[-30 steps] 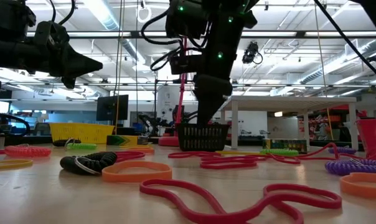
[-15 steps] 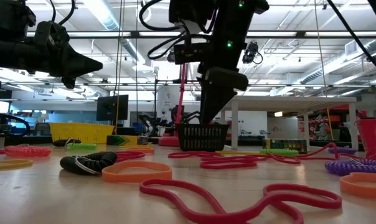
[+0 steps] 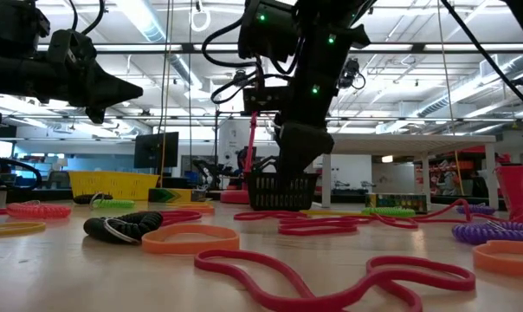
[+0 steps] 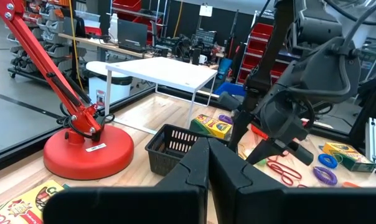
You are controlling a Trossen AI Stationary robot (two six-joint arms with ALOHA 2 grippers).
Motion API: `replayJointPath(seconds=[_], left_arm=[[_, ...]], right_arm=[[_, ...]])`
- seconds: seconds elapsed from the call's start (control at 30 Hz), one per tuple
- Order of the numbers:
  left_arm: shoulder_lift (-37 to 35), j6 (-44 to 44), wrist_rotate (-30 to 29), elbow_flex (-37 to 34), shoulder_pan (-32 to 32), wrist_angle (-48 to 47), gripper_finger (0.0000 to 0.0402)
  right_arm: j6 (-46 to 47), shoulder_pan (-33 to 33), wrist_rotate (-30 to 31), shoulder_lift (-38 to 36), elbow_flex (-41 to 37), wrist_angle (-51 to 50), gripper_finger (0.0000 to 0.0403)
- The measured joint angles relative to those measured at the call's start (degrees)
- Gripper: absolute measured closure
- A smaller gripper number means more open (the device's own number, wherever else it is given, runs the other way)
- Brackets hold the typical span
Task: Pick & Place Office Desk Supplies
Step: Put the black bin onto the shelf
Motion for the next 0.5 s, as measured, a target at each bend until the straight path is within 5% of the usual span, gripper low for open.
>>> replayJointPath(seconds=[0.3,0.5], left_arm=[[0.00,-0.01,0.00,0.01,0.00,0.00,0.0394],[0.00,-0.01,0.00,0.00,0.01,0.00,0.0394]], right_arm=[[-2.19,0.64,3.42,0.00,-0.18,1.73,0.0377],[-6.12,2.55,5.05,0.00,2.08,0.83,0.0385]])
